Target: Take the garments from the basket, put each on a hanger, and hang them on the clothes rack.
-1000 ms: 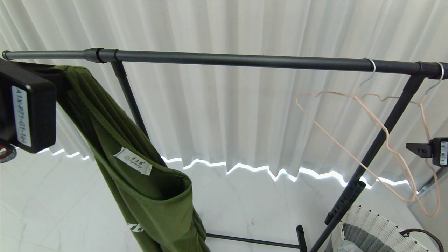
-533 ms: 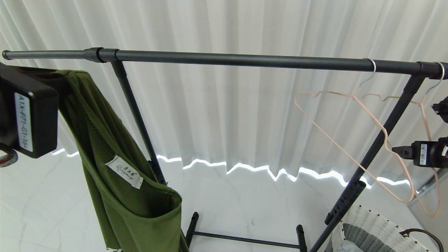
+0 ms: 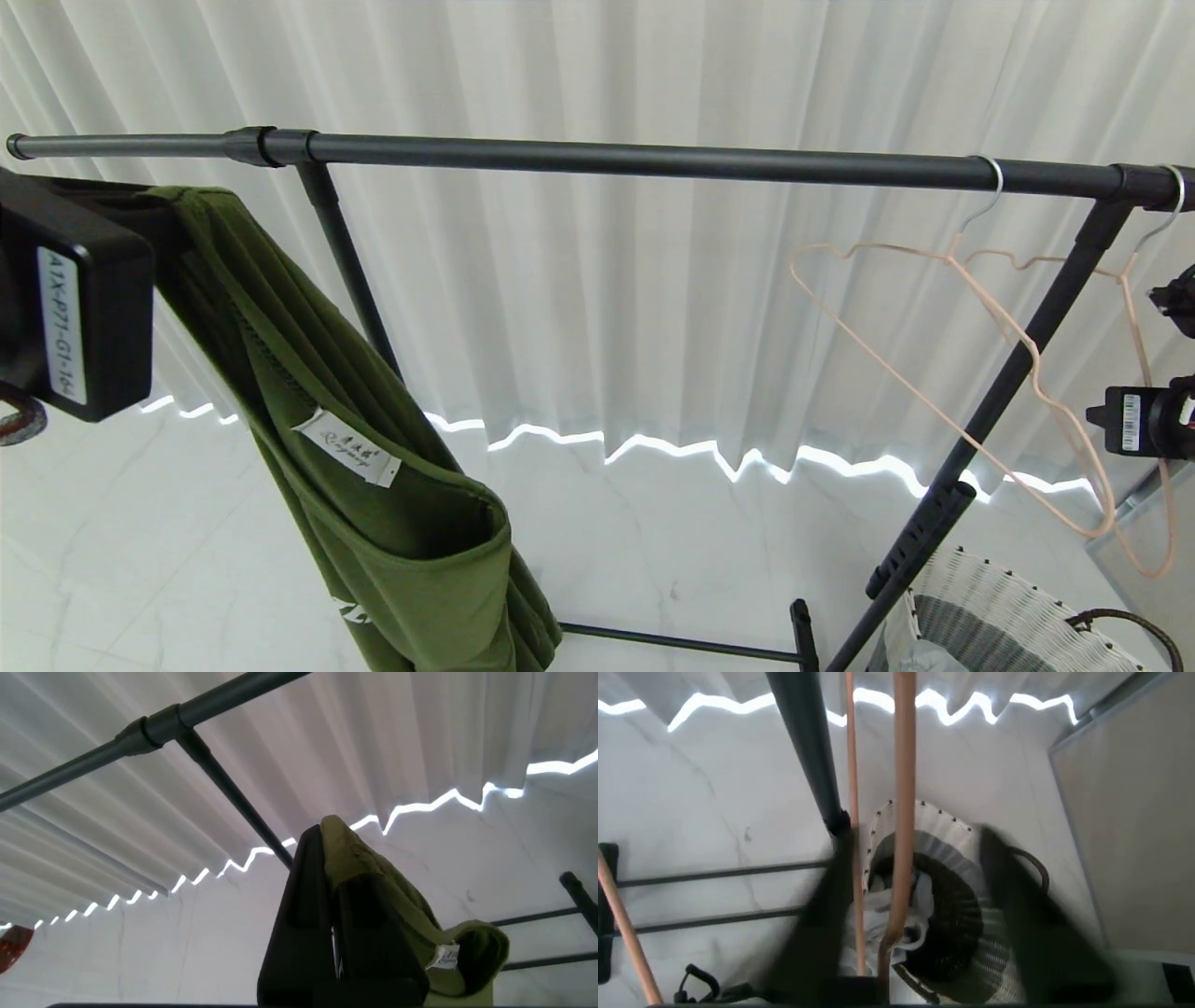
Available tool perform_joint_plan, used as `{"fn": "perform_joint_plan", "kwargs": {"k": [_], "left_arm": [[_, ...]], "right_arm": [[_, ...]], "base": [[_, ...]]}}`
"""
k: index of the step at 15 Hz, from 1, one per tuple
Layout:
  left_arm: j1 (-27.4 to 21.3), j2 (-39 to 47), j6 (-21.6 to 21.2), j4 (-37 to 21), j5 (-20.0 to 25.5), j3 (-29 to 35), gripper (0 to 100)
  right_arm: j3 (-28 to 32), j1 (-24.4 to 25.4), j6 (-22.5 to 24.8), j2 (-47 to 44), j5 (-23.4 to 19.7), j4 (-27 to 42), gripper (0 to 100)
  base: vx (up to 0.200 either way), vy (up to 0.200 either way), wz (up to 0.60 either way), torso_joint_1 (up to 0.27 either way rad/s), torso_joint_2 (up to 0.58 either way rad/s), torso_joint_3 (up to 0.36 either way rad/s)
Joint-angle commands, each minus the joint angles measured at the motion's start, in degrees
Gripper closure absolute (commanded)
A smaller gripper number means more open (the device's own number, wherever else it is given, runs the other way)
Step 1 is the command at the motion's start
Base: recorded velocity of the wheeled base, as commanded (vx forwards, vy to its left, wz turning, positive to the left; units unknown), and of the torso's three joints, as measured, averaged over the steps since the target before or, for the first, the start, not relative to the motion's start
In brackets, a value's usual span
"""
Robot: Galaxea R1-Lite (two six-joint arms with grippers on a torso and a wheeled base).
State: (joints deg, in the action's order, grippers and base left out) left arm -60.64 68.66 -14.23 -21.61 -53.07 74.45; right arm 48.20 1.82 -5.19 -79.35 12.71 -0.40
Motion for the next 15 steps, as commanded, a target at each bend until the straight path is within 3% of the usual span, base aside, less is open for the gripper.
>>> {"fn": "perform_joint_plan", "kwargs": {"k": [1, 8, 15], "left_arm": [[0.0, 0.0, 0.0, 0.0, 0.0, 0.0, 100], [0.0, -0.7, 0.0, 0.0, 0.0, -0.9, 100], [0.0, -1.0, -0.1, 0.0, 0.0, -2.3, 100]], "right_arm": [[0.1, 0.0, 0.0, 0.3, 0.0, 0.0, 100], [0.2, 0.0, 0.0, 3.0, 0.0, -0.2, 100], [-2.3, 0.0, 0.2, 12.9, 0.2, 1.9, 100]], "base": [[0.000, 0.000, 0.00, 0.000, 0.00, 0.000], [0.000, 0.000, 0.00, 0.000, 0.00, 0.000], [0.000, 0.000, 0.00, 0.000, 0.00, 0.000]]}}
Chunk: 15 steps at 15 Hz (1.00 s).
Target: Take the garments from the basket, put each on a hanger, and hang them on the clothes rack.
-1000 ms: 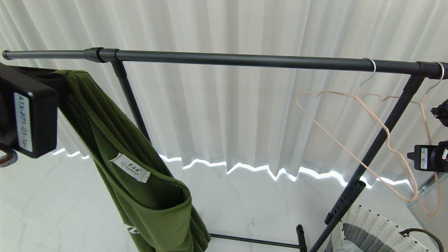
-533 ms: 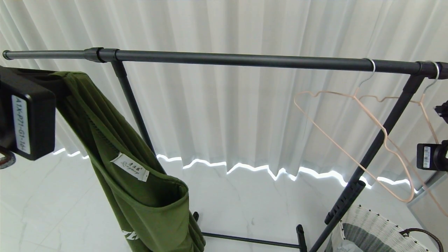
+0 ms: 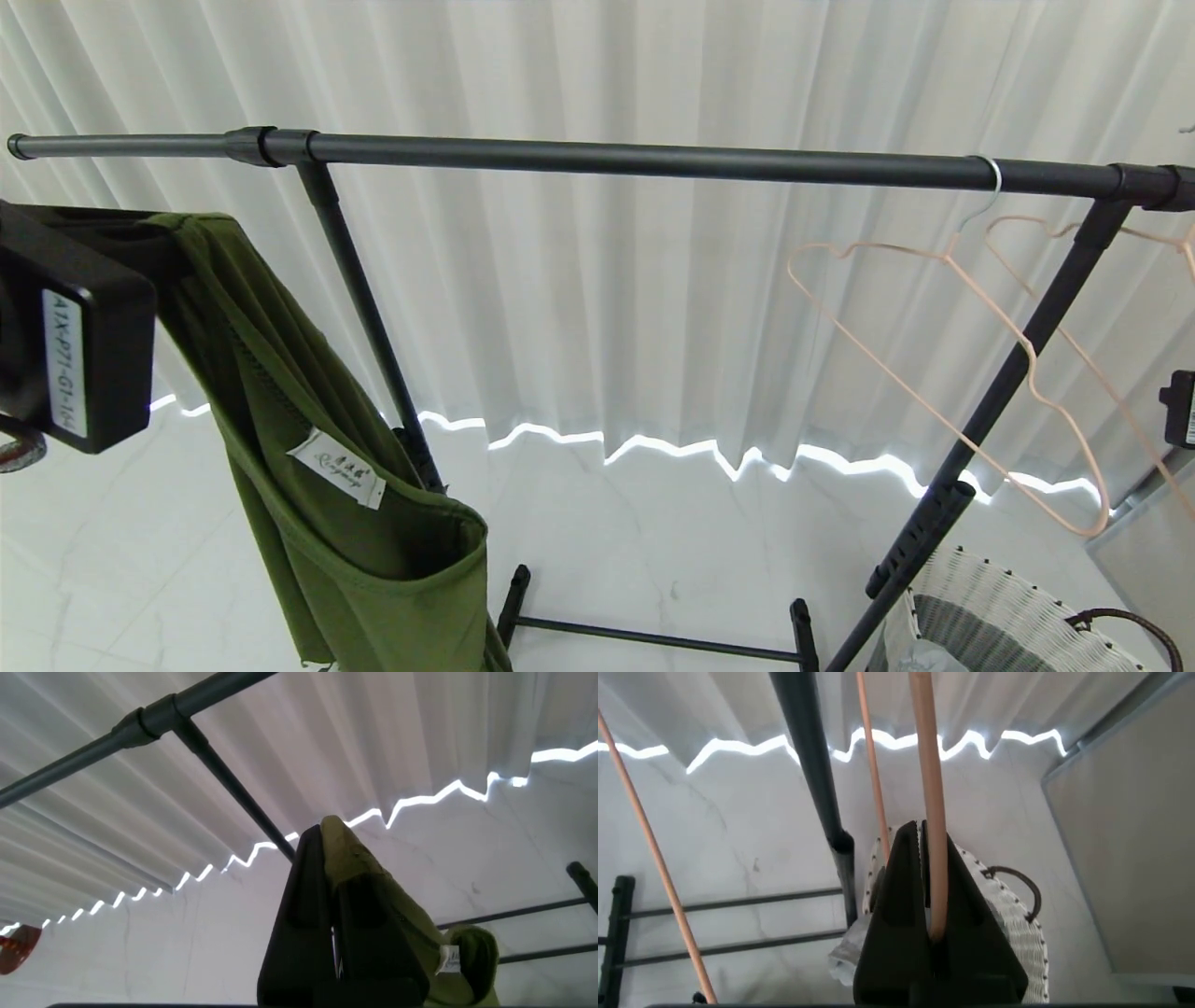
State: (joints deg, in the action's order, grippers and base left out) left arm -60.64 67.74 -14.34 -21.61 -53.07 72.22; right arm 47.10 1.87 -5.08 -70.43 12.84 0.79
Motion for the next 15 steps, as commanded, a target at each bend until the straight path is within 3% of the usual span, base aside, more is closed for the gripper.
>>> {"fn": "perform_joint_plan", "kwargs": {"k": [1, 7, 13, 15], "left_arm": [[0.0, 0.0, 0.0, 0.0, 0.0, -0.1, 100], [0.0, -0.7, 0.0, 0.0, -0.1, -0.7, 100], [0.1, -3.4, -0.1, 0.0, 0.0, -3.4, 100], [0.1, -3.5, 0.0, 0.0, -0.1, -3.8, 100]], "right_arm": [[-2.5, 0.0, 0.2, 6.4, 0.1, 2.1, 100], [-4.4, 0.0, 0.6, 18.0, 0.1, 11.8, 100], [-4.0, 0.2, 1.0, 19.2, -0.3, 12.3, 100], [-3.2, 1.4, 3.8, 19.9, -0.7, 12.2, 100]], "base": [[0.000, 0.000, 0.00, 0.000, 0.00, 0.000], [-0.167, 0.000, 0.00, 0.001, 0.00, 0.000], [-0.200, 0.000, 0.00, -0.005, 0.00, 0.003], [0.000, 0.000, 0.00, 0.000, 0.00, 0.000]]}}
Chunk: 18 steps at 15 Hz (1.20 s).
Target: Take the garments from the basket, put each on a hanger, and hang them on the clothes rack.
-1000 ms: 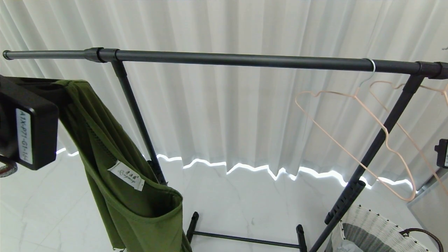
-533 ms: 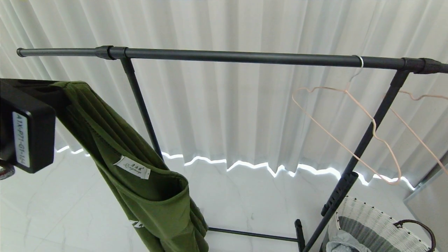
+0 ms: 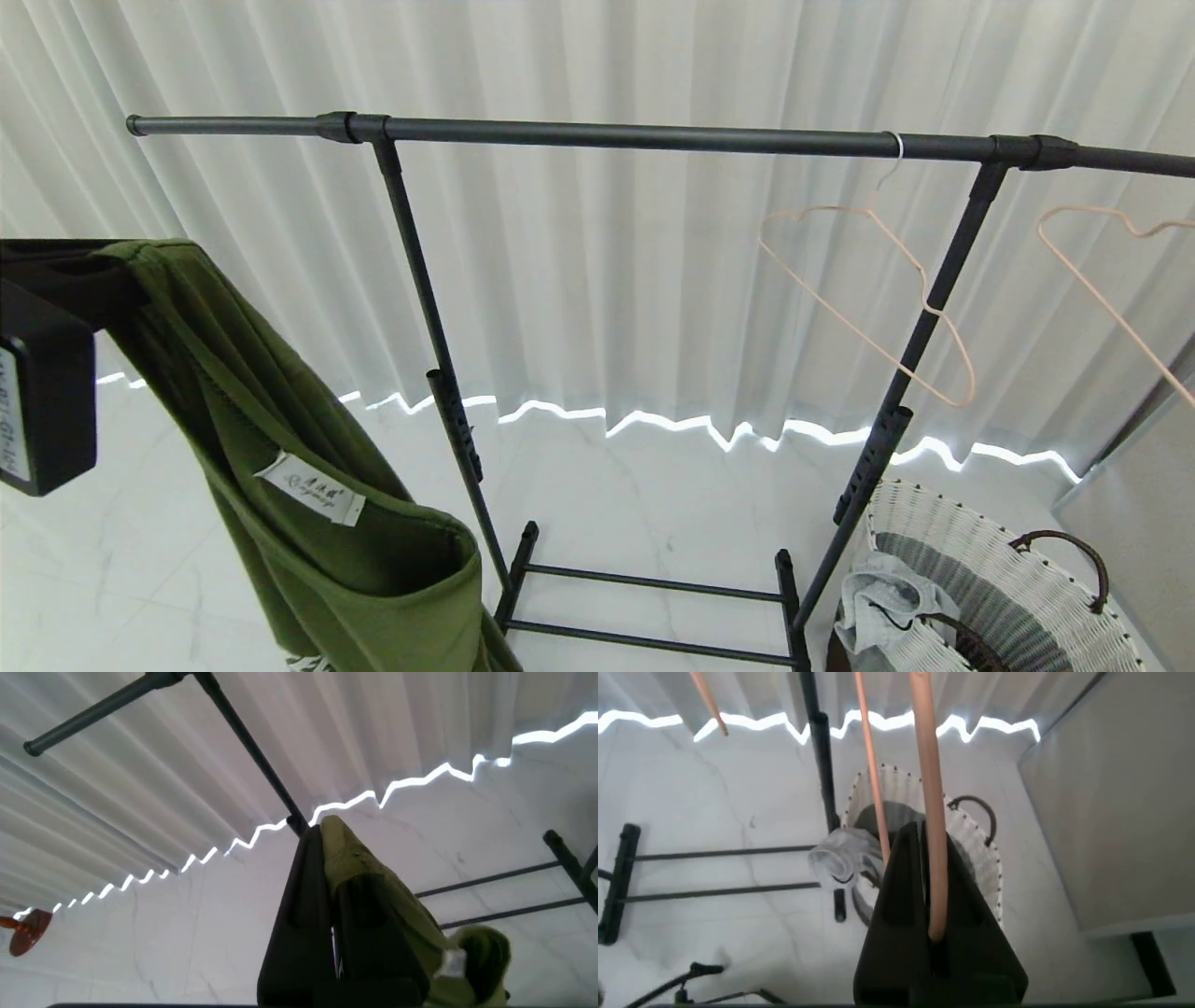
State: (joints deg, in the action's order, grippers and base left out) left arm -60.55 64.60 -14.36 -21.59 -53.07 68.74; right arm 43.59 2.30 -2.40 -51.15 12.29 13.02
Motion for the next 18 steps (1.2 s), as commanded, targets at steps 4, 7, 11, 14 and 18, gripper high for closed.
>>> {"fn": "perform_joint_plan", "kwargs": {"k": [4, 7, 11, 14, 18], "left_arm": [[0.4, -0.2, 0.0, 0.0, 0.0, -1.5, 100], [4.1, 0.2, -0.1, 0.0, -0.1, -1.9, 100], [9.9, 1.0, 0.2, 0.1, -0.1, -1.7, 100], [10.9, 2.4, 0.2, 2.1, -0.1, -1.4, 100], [16.9, 6.9, 0.3, 8.3, -0.1, -0.6, 100]], "right_arm": [[3.7, 15.7, 5.0, 0.4, -1.0, -0.9, 100], [6.7, 29.5, 5.0, -2.2, -1.0, -1.0, 100], [6.5, 47.6, 4.8, -6.2, -1.0, -0.3, 100], [6.4, 56.7, 3.6, -10.9, -1.1, -0.6, 100], [6.7, 62.3, 2.6, -13.6, -1.2, -1.1, 100]], "base": [[0.000, 0.000, 0.00, 0.000, 0.00, 0.000], [0.000, 0.000, 0.00, 0.000, 0.00, 0.000], [0.000, 0.000, 0.00, 0.000, 0.00, 0.000], [0.000, 0.000, 0.00, 0.000, 0.00, 0.000], [0.000, 0.000, 0.00, 0.000, 0.00, 0.000]]}}
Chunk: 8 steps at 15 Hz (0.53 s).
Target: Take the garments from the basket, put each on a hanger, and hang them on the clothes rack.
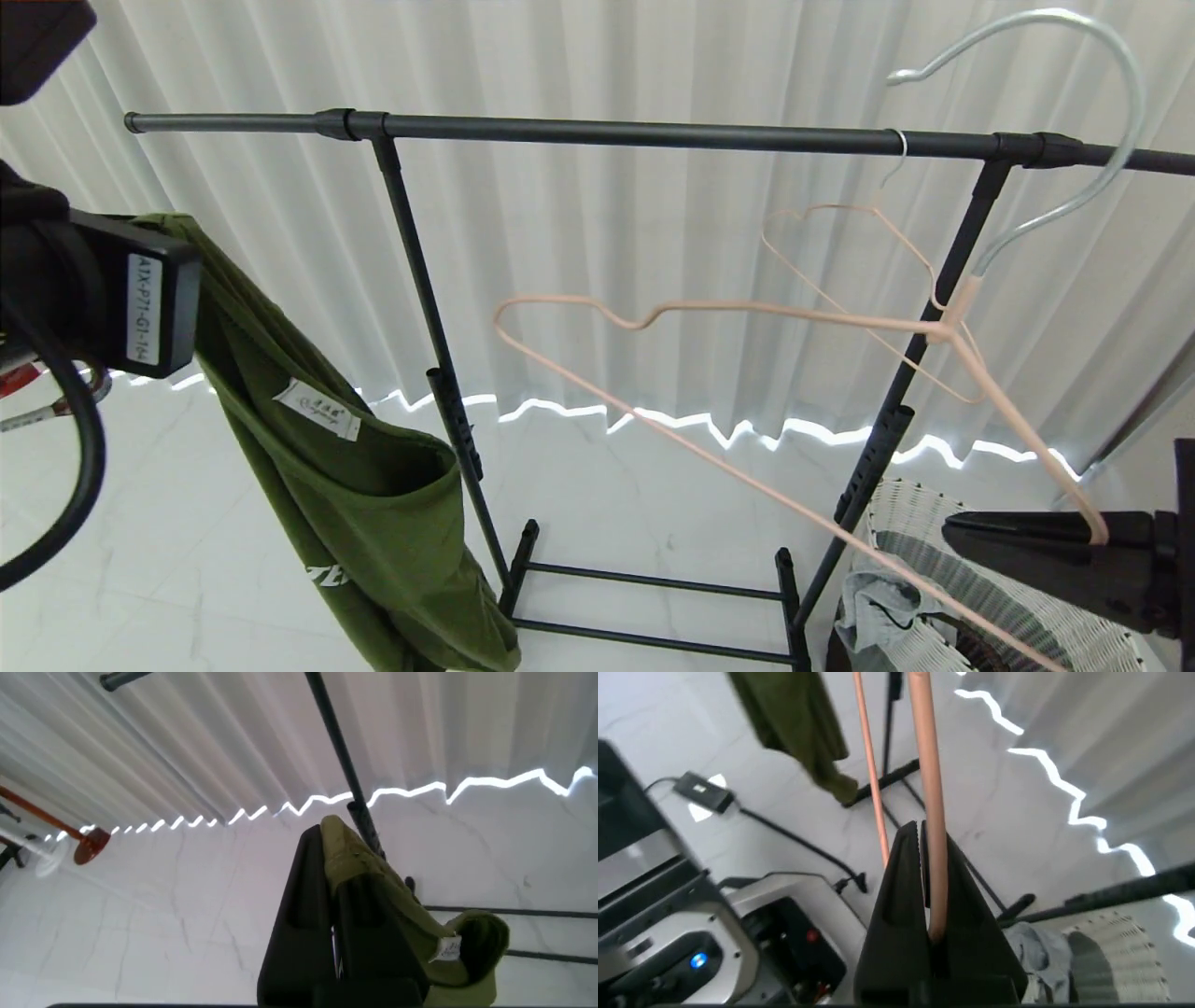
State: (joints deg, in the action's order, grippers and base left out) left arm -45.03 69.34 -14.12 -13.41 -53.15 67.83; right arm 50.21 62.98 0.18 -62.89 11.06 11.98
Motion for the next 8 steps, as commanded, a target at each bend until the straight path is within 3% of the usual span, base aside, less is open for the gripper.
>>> {"fn": "perform_joint_plan", "kwargs": {"k": [1, 5, 8], "left_arm": [[2.9, 3.8, 0.1, 0.8, 0.1, 1.3, 100], [1.6, 7.7, 3.8, 0.8, 0.2, 5.6, 100], [-2.4, 7.6, 5.8, 0.8, 0.2, 6.1, 100]], "right_arm": [[0.0, 4.6, -0.5, -1.8, 0.0, 0.0, 100], [0.1, 8.2, -1.7, -3.2, 0.3, -0.7, 100], [0.0, 8.2, -3.1, -7.2, 0.4, -8.2, 100]], "base": [[0.000, 0.000, 0.00, 0.000, 0.00, 0.000], [0.000, 0.000, 0.00, 0.000, 0.00, 0.000], [0.000, 0.000, 0.00, 0.000, 0.00, 0.000]]}}
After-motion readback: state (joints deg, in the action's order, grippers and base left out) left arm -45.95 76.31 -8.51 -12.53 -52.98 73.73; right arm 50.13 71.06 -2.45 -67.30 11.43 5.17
